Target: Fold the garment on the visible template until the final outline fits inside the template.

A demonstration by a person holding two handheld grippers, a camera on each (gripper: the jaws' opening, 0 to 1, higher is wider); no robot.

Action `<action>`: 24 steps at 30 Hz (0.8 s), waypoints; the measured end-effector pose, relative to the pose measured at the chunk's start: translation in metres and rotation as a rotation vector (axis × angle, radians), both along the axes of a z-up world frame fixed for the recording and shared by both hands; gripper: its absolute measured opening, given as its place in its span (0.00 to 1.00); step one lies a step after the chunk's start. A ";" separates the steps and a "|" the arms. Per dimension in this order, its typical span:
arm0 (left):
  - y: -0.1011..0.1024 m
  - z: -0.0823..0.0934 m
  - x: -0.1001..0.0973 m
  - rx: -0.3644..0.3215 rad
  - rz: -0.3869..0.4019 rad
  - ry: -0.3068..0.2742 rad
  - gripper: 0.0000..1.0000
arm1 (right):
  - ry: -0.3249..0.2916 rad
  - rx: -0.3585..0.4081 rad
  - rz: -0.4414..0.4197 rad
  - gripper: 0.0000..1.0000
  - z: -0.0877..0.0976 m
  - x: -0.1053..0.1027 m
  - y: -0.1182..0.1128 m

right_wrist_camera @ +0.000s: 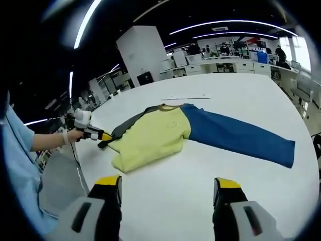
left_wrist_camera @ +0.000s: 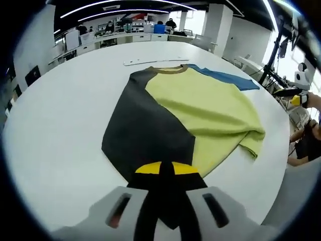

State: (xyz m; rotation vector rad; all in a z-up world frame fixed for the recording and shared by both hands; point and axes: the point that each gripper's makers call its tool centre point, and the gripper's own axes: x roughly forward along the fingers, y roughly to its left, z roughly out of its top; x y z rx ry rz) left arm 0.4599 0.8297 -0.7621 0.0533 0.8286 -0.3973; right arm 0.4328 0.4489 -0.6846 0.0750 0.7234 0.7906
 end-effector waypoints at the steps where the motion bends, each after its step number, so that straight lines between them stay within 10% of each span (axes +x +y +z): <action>1: 0.000 0.000 0.000 -0.001 0.001 0.001 0.02 | 0.000 0.000 0.001 0.74 0.000 0.000 0.000; 13: 0.003 0.005 -0.001 -0.060 0.038 0.007 0.00 | 0.005 0.006 0.002 0.74 -0.002 -0.003 0.003; 24: 0.025 0.049 0.002 -0.121 0.072 -0.090 0.00 | 0.009 0.005 0.013 0.74 -0.002 -0.003 0.008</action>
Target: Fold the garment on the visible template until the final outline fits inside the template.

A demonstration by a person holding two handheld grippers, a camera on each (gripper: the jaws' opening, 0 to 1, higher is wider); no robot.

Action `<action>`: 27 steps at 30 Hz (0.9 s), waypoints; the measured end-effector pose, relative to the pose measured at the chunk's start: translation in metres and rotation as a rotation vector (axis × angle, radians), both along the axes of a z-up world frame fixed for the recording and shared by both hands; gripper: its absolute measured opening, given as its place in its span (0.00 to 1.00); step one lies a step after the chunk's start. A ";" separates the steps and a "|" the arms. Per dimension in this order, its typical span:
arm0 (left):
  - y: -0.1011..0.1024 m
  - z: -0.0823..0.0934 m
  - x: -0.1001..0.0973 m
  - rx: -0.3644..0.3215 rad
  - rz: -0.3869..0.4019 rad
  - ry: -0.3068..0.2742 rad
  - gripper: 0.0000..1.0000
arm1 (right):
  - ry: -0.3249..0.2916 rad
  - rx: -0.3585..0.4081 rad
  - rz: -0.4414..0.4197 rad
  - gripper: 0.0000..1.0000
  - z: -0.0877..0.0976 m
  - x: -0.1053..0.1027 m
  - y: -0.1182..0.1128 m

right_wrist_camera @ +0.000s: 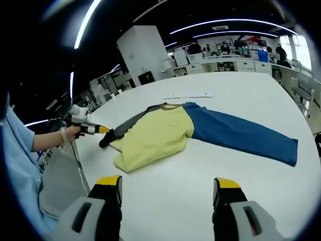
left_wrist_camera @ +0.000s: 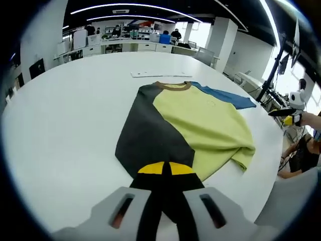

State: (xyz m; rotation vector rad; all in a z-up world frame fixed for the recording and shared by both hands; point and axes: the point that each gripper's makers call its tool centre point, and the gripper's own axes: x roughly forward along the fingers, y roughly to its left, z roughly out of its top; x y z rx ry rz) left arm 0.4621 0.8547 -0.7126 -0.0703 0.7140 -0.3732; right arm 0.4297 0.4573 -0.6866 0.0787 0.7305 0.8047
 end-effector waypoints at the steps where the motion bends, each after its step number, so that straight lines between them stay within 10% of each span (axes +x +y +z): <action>1: 0.004 0.005 0.001 -0.007 0.007 -0.009 0.00 | 0.000 0.000 0.000 0.74 0.000 0.000 0.001; 13: 0.078 0.053 -0.006 -0.071 0.162 -0.108 0.00 | -0.001 0.000 0.022 0.73 0.002 0.004 0.012; 27: 0.164 0.068 0.008 -0.095 0.342 -0.178 0.00 | 0.022 -0.016 0.036 0.73 -0.001 0.014 0.019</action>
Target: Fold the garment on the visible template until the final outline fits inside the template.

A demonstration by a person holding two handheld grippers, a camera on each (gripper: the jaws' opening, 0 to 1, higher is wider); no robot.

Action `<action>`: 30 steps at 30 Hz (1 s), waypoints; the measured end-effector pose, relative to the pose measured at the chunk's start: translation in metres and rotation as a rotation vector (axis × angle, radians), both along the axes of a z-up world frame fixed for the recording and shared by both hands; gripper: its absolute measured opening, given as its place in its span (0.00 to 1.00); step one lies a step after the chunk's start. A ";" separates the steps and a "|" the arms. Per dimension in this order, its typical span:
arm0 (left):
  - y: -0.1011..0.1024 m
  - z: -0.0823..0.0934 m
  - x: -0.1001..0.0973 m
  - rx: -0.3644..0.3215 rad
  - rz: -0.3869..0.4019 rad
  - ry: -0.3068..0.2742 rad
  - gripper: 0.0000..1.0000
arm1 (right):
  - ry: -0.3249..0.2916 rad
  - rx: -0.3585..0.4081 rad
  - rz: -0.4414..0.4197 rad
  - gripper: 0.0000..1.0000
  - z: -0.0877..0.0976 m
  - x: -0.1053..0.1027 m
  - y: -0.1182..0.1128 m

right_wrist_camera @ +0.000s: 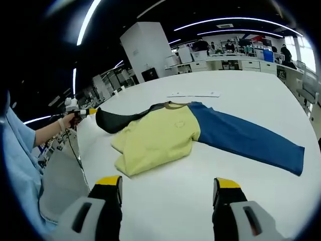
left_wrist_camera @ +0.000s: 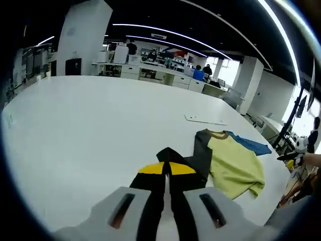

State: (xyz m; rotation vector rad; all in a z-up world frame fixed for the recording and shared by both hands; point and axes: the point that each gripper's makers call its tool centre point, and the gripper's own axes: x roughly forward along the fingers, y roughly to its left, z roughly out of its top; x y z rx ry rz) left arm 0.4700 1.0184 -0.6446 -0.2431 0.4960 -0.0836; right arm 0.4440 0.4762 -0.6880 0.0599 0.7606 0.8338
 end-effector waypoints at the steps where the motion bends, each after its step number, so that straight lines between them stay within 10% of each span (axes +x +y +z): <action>1: 0.006 -0.002 0.002 0.006 0.007 0.002 0.00 | -0.001 -0.002 0.002 0.73 0.000 0.001 0.000; 18: 0.091 -0.054 0.040 -0.072 0.153 0.017 0.00 | 0.019 0.019 -0.011 0.72 -0.009 0.018 0.011; 30: 0.125 -0.106 0.029 -0.114 0.246 0.123 0.00 | 0.042 0.009 -0.025 0.73 -0.015 0.021 0.003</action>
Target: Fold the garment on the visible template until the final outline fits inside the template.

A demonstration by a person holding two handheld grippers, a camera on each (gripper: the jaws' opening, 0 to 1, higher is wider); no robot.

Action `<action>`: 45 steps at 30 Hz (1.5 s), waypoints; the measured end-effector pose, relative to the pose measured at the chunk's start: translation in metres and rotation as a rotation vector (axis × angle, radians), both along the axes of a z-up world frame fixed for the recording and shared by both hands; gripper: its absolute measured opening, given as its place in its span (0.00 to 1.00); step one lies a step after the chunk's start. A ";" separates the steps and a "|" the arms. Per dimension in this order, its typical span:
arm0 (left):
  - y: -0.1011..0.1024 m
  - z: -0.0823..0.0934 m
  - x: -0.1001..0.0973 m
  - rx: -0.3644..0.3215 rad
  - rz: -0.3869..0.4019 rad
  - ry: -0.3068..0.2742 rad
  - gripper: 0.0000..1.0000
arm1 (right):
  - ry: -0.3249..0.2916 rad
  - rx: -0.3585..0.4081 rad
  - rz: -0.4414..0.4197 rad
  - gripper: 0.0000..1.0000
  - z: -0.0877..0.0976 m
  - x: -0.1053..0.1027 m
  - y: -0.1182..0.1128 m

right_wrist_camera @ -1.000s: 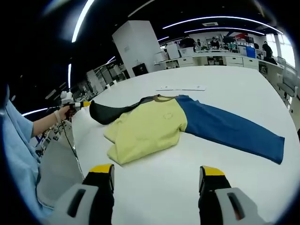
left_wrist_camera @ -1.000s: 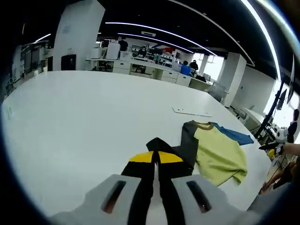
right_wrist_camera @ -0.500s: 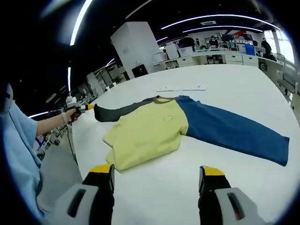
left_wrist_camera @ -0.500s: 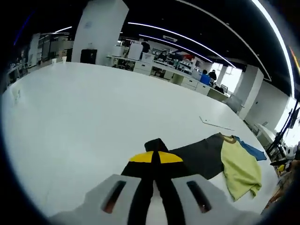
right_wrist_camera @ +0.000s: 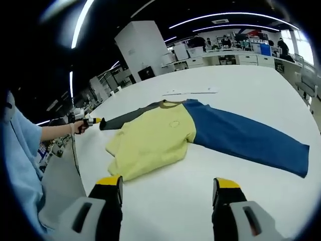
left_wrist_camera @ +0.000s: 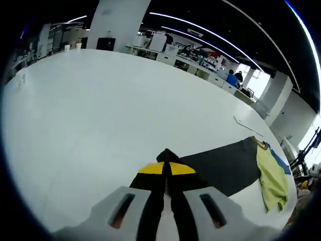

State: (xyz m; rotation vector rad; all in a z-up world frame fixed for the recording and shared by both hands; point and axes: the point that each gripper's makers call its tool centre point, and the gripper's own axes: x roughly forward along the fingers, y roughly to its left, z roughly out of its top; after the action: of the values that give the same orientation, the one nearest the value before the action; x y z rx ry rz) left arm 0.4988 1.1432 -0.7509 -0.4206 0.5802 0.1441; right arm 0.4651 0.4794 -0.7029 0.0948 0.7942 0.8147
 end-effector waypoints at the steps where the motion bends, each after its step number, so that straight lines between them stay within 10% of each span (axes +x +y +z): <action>1: 0.001 -0.001 -0.001 -0.023 0.021 -0.001 0.00 | 0.000 0.000 0.003 0.73 -0.001 0.000 0.001; 19: 0.006 -0.019 -0.018 0.014 0.030 0.053 0.00 | 0.013 -0.016 0.031 0.73 -0.003 -0.007 0.005; 29: 0.002 -0.006 -0.019 -0.003 0.036 -0.033 0.00 | 0.015 -0.016 0.015 0.73 -0.002 -0.012 -0.001; 39: 0.004 0.012 -0.022 -0.018 0.049 -0.113 0.30 | 0.009 -0.003 0.016 0.73 0.000 -0.015 0.002; 45: -0.030 0.025 -0.017 -0.019 -0.126 -0.168 0.63 | 0.001 0.007 0.022 0.73 0.002 -0.014 0.005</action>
State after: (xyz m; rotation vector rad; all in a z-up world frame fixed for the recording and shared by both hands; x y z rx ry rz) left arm 0.4815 1.1131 -0.7258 -0.4091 0.4411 -0.0173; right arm 0.4511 0.4844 -0.7014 0.0930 0.7943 0.8379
